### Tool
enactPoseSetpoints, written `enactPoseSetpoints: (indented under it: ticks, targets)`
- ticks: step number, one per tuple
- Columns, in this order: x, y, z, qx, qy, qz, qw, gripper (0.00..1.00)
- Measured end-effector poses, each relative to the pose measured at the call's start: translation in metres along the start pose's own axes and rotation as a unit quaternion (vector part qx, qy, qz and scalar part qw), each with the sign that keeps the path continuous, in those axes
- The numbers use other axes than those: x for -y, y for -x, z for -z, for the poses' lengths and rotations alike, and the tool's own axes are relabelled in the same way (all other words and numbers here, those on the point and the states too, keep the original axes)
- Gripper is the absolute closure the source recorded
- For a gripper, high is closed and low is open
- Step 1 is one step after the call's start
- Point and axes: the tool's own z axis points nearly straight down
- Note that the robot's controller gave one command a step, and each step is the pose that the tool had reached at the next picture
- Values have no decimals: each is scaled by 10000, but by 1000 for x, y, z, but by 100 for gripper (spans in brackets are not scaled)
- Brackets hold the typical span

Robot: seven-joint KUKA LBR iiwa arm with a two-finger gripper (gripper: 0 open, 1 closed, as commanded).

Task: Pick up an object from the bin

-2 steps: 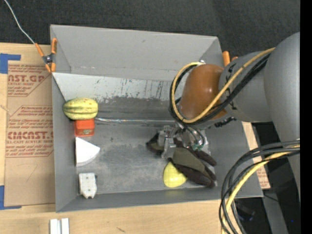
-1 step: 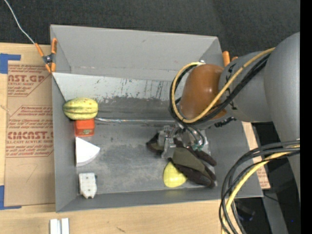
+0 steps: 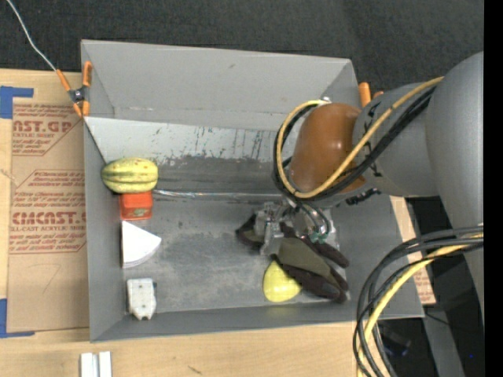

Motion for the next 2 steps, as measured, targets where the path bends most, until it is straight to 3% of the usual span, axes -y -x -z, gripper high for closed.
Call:
enactPoseSetpoints:
  ticks: [2]
  targets:
    - [0,0,0,0,0,0,10000,100]
